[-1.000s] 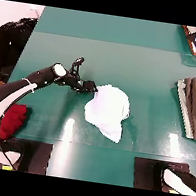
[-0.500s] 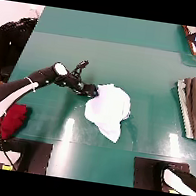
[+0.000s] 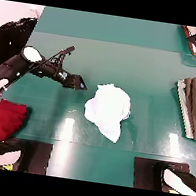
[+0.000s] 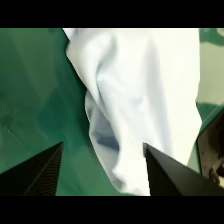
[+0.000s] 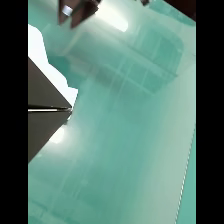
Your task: Fold the shirts.
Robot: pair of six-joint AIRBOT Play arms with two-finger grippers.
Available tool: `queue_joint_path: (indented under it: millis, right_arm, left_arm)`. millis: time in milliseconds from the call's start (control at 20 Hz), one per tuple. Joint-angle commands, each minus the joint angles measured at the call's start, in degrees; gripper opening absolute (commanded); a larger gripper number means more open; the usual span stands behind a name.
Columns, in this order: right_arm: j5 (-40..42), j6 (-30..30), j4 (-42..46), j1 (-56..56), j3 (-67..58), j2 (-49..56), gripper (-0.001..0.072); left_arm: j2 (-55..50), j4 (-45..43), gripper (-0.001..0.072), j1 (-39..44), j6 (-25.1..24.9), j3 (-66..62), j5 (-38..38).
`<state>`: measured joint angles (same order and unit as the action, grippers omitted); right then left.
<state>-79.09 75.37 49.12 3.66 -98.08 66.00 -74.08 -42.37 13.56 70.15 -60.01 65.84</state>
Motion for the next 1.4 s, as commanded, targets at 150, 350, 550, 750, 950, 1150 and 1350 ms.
queue_joint_path:
  millis: [150, 350, 550, 750, 950, 1150, 1350]
  right_arm:
    - [0.04, 0.02, 0.57, 0.04, 0.00, 0.07, 0.0015]
    - [-0.09, 0.02, 0.48, 0.04, -0.02, 1.11, 0.0014]
    - [-1.64, 0.04, 0.37, 0.17, -0.02, 4.24, 0.0015]
    - [-4.87, 0.04, 0.46, 0.22, 0.00, 9.42, 0.0015]
    - [-6.32, 0.07, 0.59, 3.82, 2.84, 15.82, 0.0015]
    - [0.74, 0.07, 0.28, 10.97, 14.60, 21.70, 0.0424]
    - [5.01, -3.06, -6.34, 18.73, 19.65, 30.62, 0.0556]
  left_arm:
    - [2.25, -0.28, 0.0601, 10.43, 0.26, 8.04, -2.16]
    - [2.19, -0.42, 0.0600, 14.49, 2.12, 9.84, -7.76]
    - [2.25, -2.38, 0.0032, 14.25, 3.37, 9.73, -8.50]
    - [2.27, -12.87, 0.0024, 8.02, 6.49, 2.99, -4.52]
    - [2.25, -13.66, 0.0024, -3.48, 6.36, -6.27, -2.29]
    - [2.25, -14.60, 0.0024, -6.58, 6.36, -7.89, -2.01]
    - [2.25, -14.78, 0.0024, -6.58, 6.36, -7.89, -1.70]
